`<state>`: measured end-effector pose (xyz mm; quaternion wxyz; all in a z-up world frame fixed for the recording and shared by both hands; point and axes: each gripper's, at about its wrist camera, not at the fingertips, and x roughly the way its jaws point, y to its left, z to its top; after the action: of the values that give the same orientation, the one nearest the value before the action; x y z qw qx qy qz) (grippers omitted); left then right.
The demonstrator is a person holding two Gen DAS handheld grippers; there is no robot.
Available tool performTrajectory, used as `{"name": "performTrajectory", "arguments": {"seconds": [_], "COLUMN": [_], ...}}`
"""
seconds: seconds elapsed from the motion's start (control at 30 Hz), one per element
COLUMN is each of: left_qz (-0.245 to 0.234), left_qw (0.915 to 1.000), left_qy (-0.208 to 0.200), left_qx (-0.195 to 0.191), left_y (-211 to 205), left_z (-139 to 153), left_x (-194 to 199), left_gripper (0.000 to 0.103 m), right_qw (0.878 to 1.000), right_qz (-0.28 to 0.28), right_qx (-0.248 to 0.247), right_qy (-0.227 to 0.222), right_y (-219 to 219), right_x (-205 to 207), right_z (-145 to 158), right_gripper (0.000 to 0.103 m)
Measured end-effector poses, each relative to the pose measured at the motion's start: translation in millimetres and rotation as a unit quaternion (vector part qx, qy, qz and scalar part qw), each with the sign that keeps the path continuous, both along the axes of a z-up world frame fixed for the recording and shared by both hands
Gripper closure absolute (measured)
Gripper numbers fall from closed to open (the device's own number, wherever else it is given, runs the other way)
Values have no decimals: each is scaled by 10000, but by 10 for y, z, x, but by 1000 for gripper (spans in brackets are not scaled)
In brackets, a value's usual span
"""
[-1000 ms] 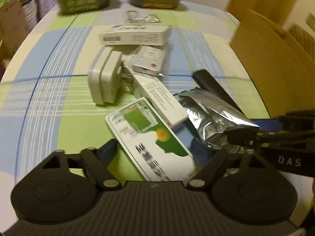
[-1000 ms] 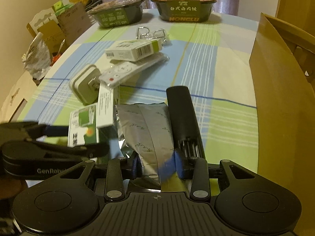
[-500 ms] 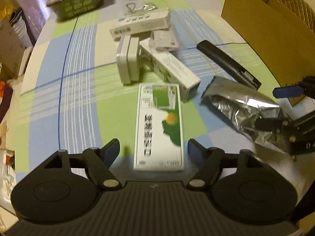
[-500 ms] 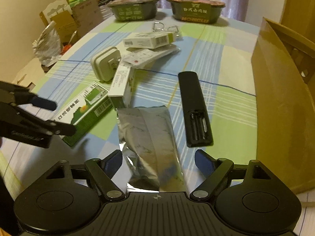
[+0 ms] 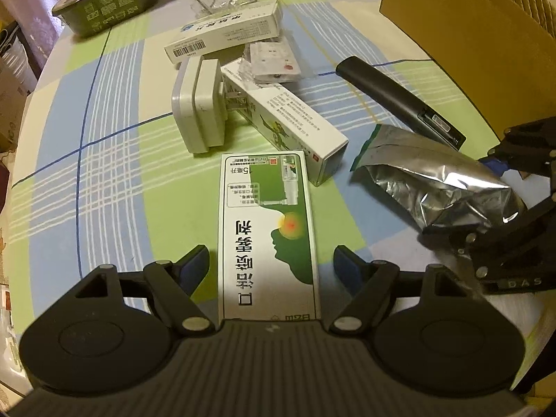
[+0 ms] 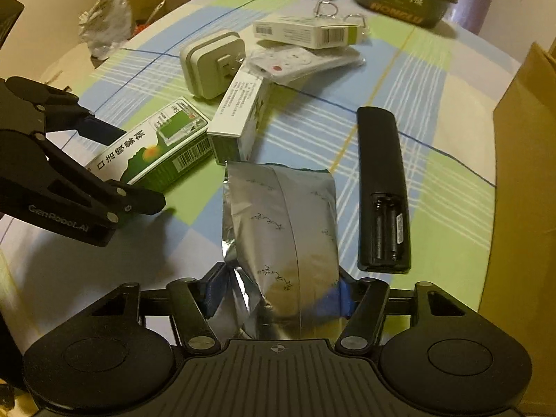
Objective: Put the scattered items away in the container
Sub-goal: 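Grasp the silver foil bag with the right gripper while the left gripper grasps the green medicine box, then lift both held items and carry them over the cardboard box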
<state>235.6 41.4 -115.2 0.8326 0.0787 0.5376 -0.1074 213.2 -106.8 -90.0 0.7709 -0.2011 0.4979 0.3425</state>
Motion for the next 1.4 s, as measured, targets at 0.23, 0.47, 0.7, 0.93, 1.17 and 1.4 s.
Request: {"name": "performTrajectory", "arguments": {"seconds": [0.23, 0.47, 0.7, 0.93, 1.17, 1.4], "left_qz": [-308, -735, -788, -953, -770, -668], "left_qw": [9993, 9966, 9953, 9927, 9954, 9971], "left_qy": [196, 371, 507, 594, 500, 294], "left_qx": [124, 63, 237, 430, 282, 227], "left_y": [-50, -139, -178, -252, -197, -201], "left_z": [15, 123, 84, 20, 154, 446], "left_x": [-41, -441, -466, -355, -512, -763], "left_gripper": [50, 51, 47, 51, 52, 52], "right_qw": [9998, 9991, 9987, 9995, 9997, 9987], "right_qz": [-108, -235, -306, -101, -174, -363], "right_qx": [95, 150, 104, -31, 121, 311], "right_qy": [123, 334, 390, 306, 146, -153], "right_y": [-120, -316, -385, -297, -321, -439], "right_x": [-128, -441, -586, -557, -588, -747], "right_z": [127, 167, 96, 37, 148, 491], "right_gripper": [55, 55, 55, 43, 57, 57]}}
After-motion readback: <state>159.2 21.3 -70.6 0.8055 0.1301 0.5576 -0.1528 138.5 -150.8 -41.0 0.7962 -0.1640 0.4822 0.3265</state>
